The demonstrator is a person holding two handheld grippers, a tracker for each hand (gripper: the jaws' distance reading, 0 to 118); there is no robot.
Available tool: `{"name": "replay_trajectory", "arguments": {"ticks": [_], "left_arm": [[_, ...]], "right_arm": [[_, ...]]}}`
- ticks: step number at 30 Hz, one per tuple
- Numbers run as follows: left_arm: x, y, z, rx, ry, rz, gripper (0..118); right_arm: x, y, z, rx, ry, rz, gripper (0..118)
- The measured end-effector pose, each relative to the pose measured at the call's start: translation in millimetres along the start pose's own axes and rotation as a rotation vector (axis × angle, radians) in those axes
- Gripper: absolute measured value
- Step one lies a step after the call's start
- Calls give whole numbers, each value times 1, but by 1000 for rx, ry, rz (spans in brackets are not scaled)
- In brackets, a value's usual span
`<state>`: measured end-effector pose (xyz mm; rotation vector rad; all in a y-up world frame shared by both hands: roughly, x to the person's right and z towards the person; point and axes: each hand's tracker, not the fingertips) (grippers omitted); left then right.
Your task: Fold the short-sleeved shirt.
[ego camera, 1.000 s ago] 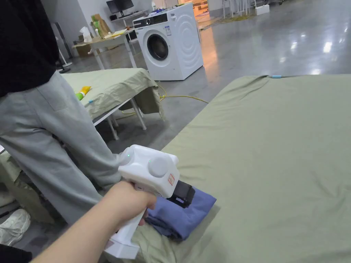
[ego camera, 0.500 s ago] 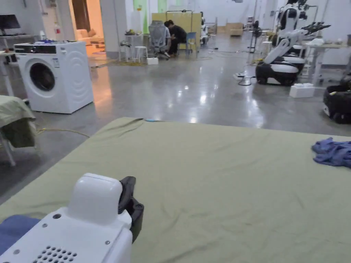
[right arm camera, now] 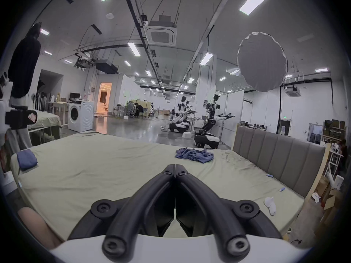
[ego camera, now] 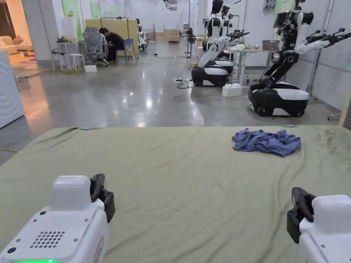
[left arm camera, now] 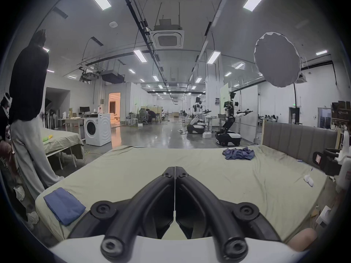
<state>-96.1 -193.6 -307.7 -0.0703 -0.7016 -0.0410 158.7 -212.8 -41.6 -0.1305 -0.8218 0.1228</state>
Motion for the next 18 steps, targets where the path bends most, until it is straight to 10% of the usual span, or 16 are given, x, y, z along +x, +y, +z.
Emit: {"name": "replay_trajectory", "arguments": {"ticks": [3, 7, 9, 11, 18], "left_arm": [[2, -1, 6, 11, 20, -15, 30], [3, -1, 8, 11, 15, -11, 93], [4, -4, 9, 13, 22, -30, 97], [7, -5, 10, 31, 41, -41, 115], [8, -19, 15, 98, 80, -64, 118]], "right_arm": [[-3, -3, 5, 19, -13, -3, 11], [-7, -5, 3, 26, -31, 11, 67], [-9, -6, 0, 12, -42, -12, 75], [-9, -8, -2, 2, -37, -34, 118], [-12, -14, -7, 60, -42, -15, 118]]}}
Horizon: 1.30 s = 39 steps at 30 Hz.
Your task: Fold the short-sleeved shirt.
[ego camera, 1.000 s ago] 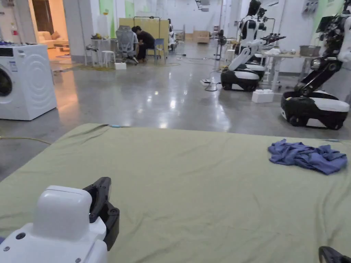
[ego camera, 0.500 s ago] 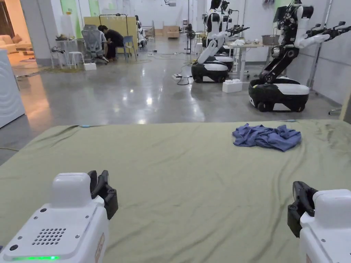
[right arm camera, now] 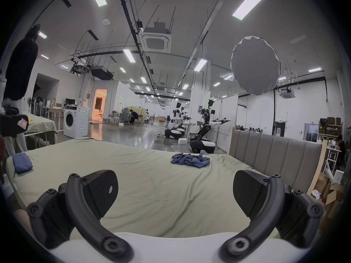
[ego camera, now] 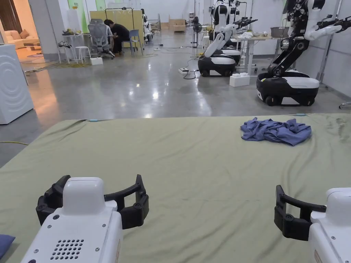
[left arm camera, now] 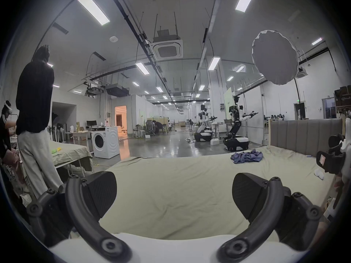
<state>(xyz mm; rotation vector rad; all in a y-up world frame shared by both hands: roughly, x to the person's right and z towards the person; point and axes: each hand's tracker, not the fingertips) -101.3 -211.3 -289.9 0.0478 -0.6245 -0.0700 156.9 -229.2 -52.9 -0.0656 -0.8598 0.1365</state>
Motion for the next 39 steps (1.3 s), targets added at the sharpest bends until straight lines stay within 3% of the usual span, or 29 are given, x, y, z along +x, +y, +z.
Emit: {"name": "replay_trajectory", "arguments": {"ticks": [3, 9, 12, 18, 25, 33, 36, 39], "left_arm": [[-2, -6, 2, 24, 12, 15, 118], [-1, -43, 1, 77, 47, -15, 118], [-5, -56, 5, 56, 30, 52, 118], [-3, -70, 3, 7, 39, 24, 118], [-2, -77, 3, -26, 25, 30, 118], [-2, -75, 6, -15, 12, 37, 118], [-5, -75, 3, -30, 16, 51, 118], [-5, -74, 2, -39, 21, 58, 118]], "right_arm": [[-1, -4, -2, 2, 20, -12, 118], [-10, -39, -11, 5, 45, 53, 118], [-11, -52, -12, -44, 53, 40, 118], [-6, -54, -8, -33, 32, -1, 118], [-1, -54, -12, -91, 80, -42, 118], [-15, -53, -17, -154, -18, 29, 118], [-8, -53, -11, -101, 45, -13, 118], [-3, -54, -9, -87, 8, -48, 118]]}}
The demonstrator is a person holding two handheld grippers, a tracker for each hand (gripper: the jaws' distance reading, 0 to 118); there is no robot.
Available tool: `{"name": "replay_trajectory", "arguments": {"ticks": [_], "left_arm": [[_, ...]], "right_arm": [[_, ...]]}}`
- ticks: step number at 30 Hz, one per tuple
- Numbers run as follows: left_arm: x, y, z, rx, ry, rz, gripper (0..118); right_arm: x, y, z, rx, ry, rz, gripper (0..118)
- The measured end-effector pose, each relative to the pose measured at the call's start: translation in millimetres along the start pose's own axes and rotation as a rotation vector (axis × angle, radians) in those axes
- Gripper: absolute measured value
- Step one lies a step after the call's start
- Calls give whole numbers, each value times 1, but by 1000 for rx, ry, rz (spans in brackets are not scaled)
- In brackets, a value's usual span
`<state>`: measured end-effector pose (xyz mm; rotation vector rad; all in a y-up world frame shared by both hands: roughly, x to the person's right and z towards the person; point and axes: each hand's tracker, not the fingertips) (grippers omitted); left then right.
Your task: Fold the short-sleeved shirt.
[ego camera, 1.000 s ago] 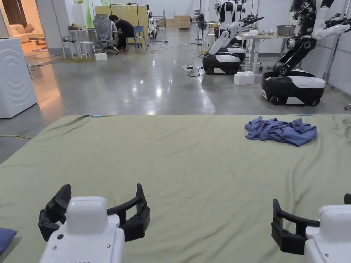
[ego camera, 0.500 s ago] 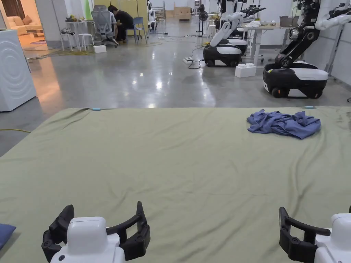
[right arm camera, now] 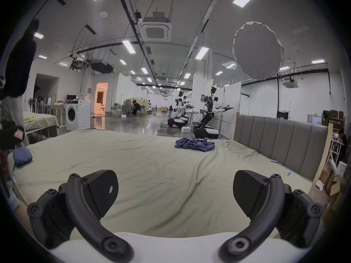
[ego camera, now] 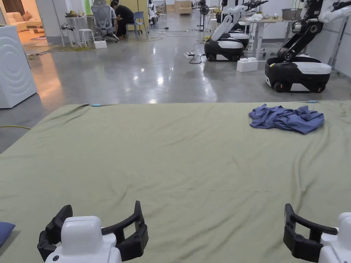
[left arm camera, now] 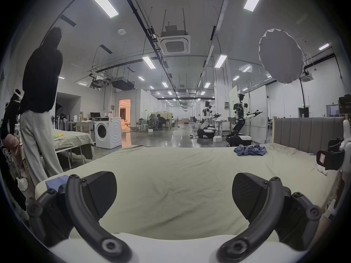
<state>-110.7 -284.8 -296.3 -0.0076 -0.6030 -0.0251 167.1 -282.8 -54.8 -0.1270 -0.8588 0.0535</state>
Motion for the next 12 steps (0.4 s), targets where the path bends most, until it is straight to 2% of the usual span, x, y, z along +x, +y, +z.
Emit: {"name": "replay_trajectory", "arguments": {"ticks": [5, 12], "left_arm": [[1, 0, -3, -15, 4, 0, 118], [4, -1, -2, -10, 0, -14, 118]], "right_arm": [[3, 0, -1, 10, -72, -28, 118], [0, 0, -3, 2, -73, -11, 118]]}}
